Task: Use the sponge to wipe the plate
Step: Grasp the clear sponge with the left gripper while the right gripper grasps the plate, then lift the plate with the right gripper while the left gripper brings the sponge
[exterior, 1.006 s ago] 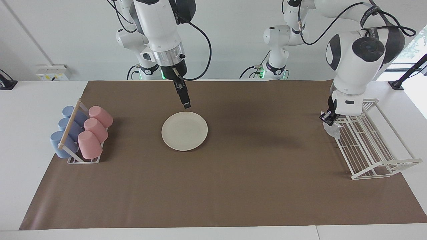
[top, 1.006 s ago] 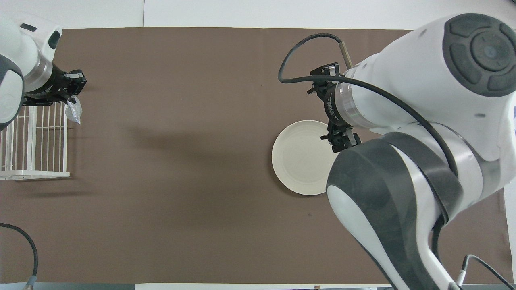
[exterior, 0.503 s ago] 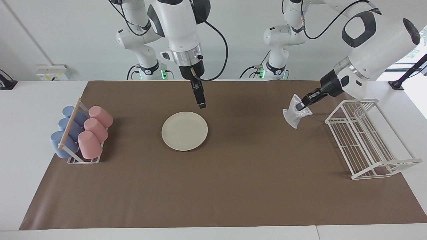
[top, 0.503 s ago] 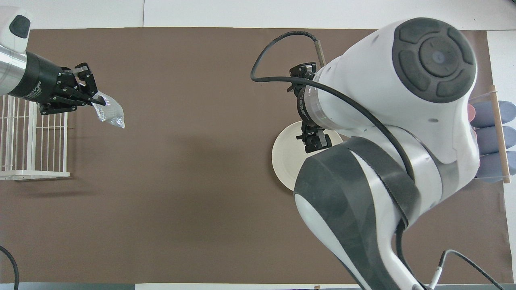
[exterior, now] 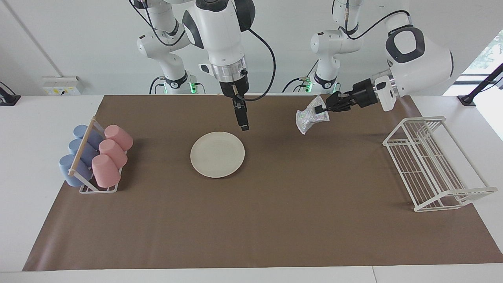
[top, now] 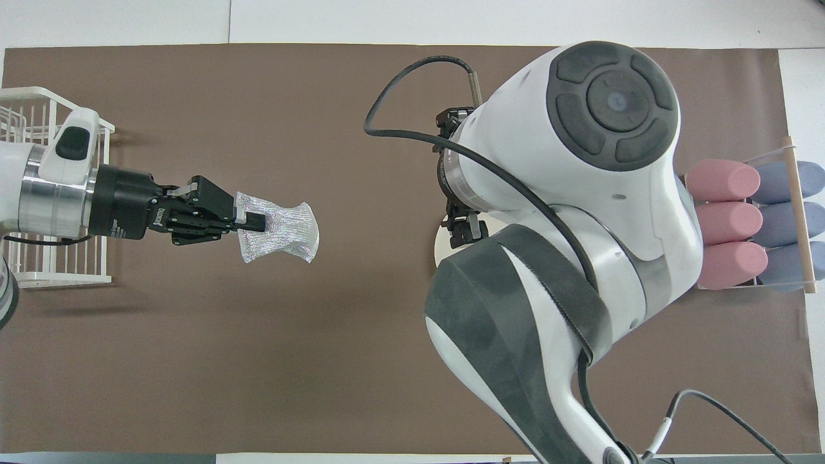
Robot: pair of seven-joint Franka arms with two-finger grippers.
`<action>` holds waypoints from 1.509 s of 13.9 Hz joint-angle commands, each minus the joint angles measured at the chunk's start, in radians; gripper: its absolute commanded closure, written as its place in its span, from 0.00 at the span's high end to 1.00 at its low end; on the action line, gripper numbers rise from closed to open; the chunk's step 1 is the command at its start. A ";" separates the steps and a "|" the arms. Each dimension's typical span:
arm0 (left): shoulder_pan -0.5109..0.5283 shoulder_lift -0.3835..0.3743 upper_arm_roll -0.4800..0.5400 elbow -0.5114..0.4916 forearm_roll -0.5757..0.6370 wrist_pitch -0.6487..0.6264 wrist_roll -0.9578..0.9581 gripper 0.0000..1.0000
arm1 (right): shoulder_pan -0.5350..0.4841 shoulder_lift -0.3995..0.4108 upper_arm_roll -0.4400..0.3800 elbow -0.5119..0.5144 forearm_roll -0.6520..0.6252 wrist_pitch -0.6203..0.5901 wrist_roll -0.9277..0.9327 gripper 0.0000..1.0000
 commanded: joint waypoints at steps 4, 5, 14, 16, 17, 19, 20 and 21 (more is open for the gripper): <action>-0.052 -0.063 0.001 -0.231 -0.325 0.078 0.264 0.00 | 0.056 -0.038 0.027 -0.076 0.010 -0.021 -0.025 1.00; -0.068 -0.062 0.001 -0.257 -0.361 0.081 0.335 0.00 | 0.070 -0.049 0.027 -0.099 0.011 -0.013 -0.025 1.00; -0.149 -0.051 0.000 -0.336 -0.518 0.092 0.507 0.00 | 0.094 -0.093 0.030 -0.221 0.045 0.096 -0.022 1.00; -0.155 -0.053 0.000 -0.337 -0.518 0.094 0.510 0.00 | 0.093 -0.115 0.032 -0.327 0.054 0.168 -0.028 1.00; -0.157 -0.053 0.000 -0.337 -0.518 0.095 0.510 0.00 | 0.093 -0.138 0.032 -0.384 0.054 0.212 -0.030 1.00; -0.161 -0.056 0.000 -0.339 -0.518 0.097 0.512 0.00 | 0.099 -0.139 0.032 -0.378 0.054 0.214 -0.020 1.00; -0.160 -0.057 0.000 -0.347 -0.518 0.095 0.512 0.00 | 0.100 -0.139 0.032 -0.378 0.056 0.216 -0.019 1.00; -0.160 -0.059 0.000 -0.348 -0.518 0.095 0.512 0.00 | 0.099 -0.138 0.035 -0.375 0.054 0.216 -0.022 1.00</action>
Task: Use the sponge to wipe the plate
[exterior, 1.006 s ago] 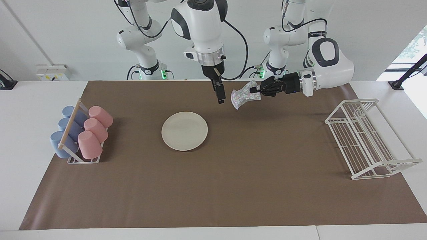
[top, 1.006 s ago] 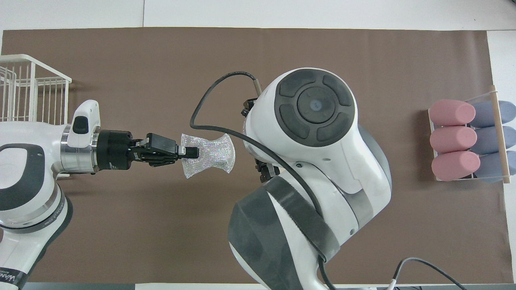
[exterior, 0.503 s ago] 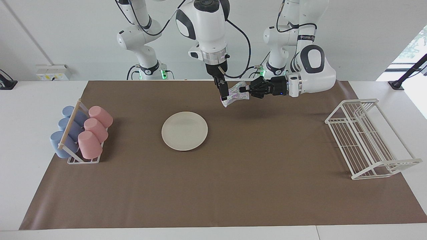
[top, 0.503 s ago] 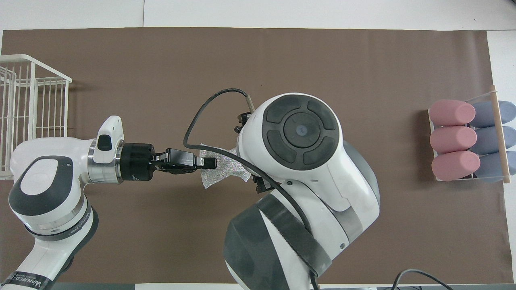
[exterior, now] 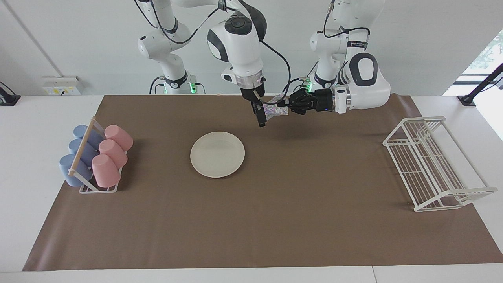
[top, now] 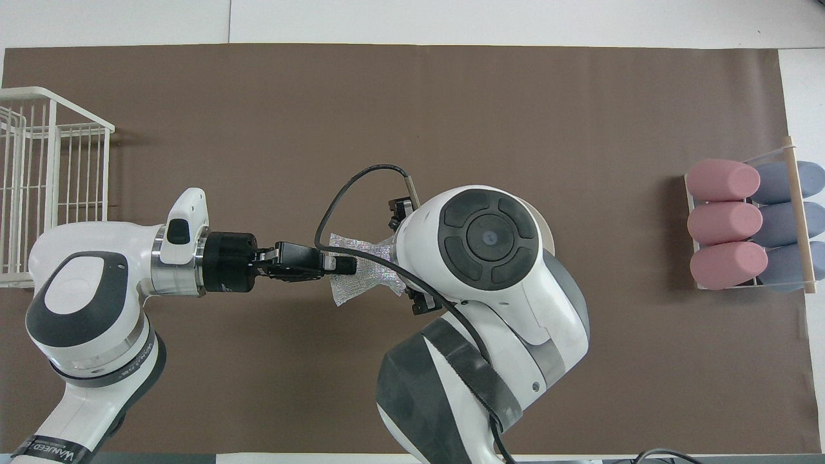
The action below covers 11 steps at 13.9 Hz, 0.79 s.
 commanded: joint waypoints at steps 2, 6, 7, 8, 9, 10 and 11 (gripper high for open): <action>-0.019 -0.032 0.012 -0.044 -0.025 0.018 0.022 0.00 | -0.003 -0.038 0.026 -0.016 0.026 0.016 -0.010 1.00; -0.017 -0.034 0.012 -0.049 -0.024 0.015 0.024 0.00 | -0.003 -0.044 0.048 -0.016 0.026 0.008 0.007 1.00; -0.015 -0.034 0.012 -0.049 -0.024 0.015 0.024 0.00 | -0.003 -0.046 0.048 -0.017 0.027 0.010 0.007 1.00; -0.014 -0.034 0.012 -0.049 -0.024 0.013 0.024 0.00 | -0.003 -0.046 0.048 -0.017 0.036 0.013 0.009 1.00; -0.014 -0.034 0.012 -0.049 -0.024 0.013 0.024 0.00 | -0.003 -0.046 0.048 -0.019 0.052 0.017 0.007 1.00; -0.012 -0.034 0.012 -0.049 -0.024 0.010 0.024 0.00 | -0.003 -0.046 0.048 -0.019 0.055 0.017 0.007 1.00; -0.011 -0.034 0.012 -0.049 -0.024 0.007 0.024 0.00 | -0.003 -0.046 0.048 -0.019 0.055 0.019 0.007 1.00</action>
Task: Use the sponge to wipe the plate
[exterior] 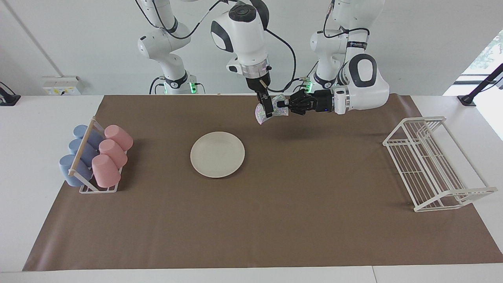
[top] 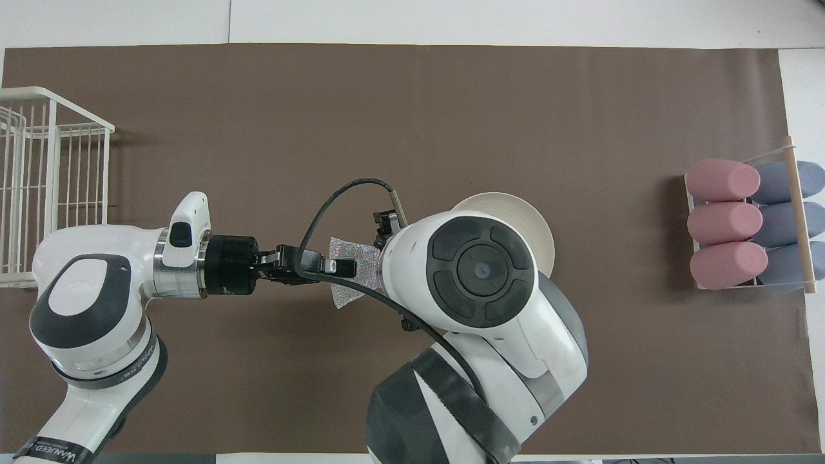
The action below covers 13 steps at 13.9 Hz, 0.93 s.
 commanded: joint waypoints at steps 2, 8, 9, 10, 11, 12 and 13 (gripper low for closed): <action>-0.011 -0.033 0.011 -0.036 -0.024 0.007 0.020 0.00 | -0.004 -0.016 0.005 -0.021 0.025 0.026 0.001 1.00; -0.008 -0.039 0.011 -0.042 -0.024 0.004 0.021 0.00 | -0.004 -0.017 0.011 -0.039 0.027 0.064 0.001 0.43; -0.008 -0.040 0.011 -0.042 -0.022 0.004 0.023 0.00 | -0.004 -0.017 0.011 -0.039 0.027 0.064 0.001 0.26; -0.008 -0.039 0.011 -0.043 -0.022 0.004 0.024 0.00 | -0.004 -0.017 0.011 -0.039 0.027 0.064 0.001 0.08; -0.008 -0.040 0.011 -0.045 -0.022 0.004 0.026 0.00 | -0.004 -0.017 0.011 -0.039 0.027 0.067 0.001 0.00; -0.008 -0.040 0.011 -0.045 -0.022 0.004 0.026 0.00 | -0.004 -0.017 0.011 -0.039 0.027 0.072 0.002 0.00; -0.008 -0.040 0.011 -0.045 -0.022 0.006 0.026 0.00 | -0.006 -0.017 0.010 -0.039 0.027 0.072 0.002 0.00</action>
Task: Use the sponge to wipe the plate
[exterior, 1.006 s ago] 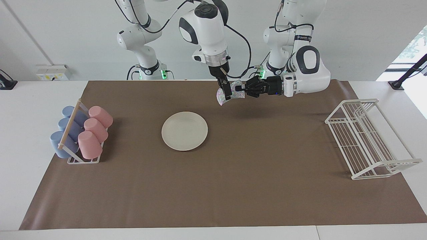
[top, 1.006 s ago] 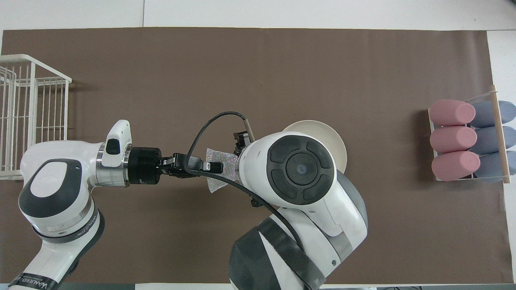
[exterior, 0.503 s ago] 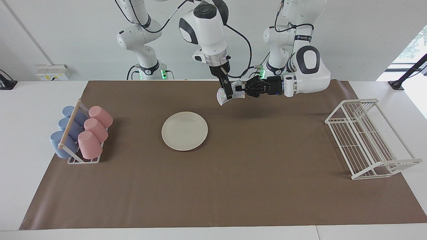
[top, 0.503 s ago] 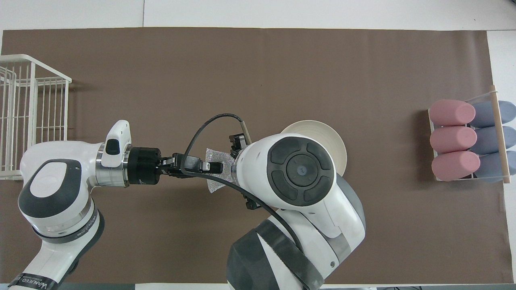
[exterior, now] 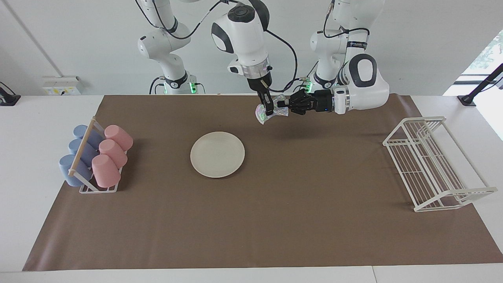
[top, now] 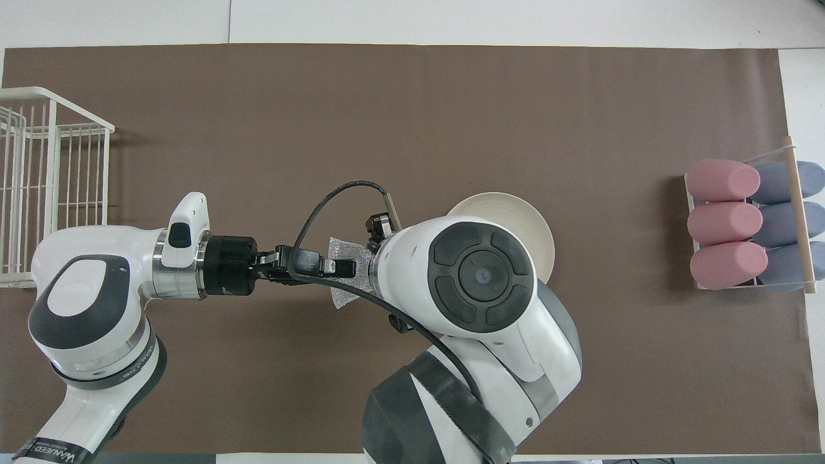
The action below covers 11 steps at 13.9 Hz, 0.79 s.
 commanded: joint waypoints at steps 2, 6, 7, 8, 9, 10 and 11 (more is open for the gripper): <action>-0.008 -0.038 0.011 -0.039 -0.022 0.007 0.017 0.00 | -0.010 -0.017 0.006 -0.030 0.020 0.018 -0.002 0.00; -0.008 -0.038 0.012 -0.039 -0.022 0.007 0.016 1.00 | -0.017 -0.019 0.005 -0.039 0.017 0.018 -0.016 0.00; -0.008 -0.038 0.012 -0.039 -0.021 0.007 0.016 1.00 | -0.020 -0.022 0.003 -0.055 0.010 0.018 -0.043 0.00; -0.008 -0.038 0.012 -0.039 -0.019 0.009 0.016 1.00 | -0.039 -0.029 0.003 -0.091 0.007 0.020 -0.086 0.00; -0.008 -0.038 0.012 -0.039 -0.019 0.012 0.016 1.00 | -0.058 -0.030 0.003 -0.115 0.007 0.024 -0.120 0.00; -0.008 -0.038 0.012 -0.039 -0.019 0.013 0.014 1.00 | -0.076 -0.027 0.003 -0.146 0.006 0.058 -0.143 0.00; -0.008 -0.038 0.012 -0.039 -0.018 0.013 0.014 1.00 | -0.096 -0.026 0.003 -0.190 0.006 0.102 -0.178 0.00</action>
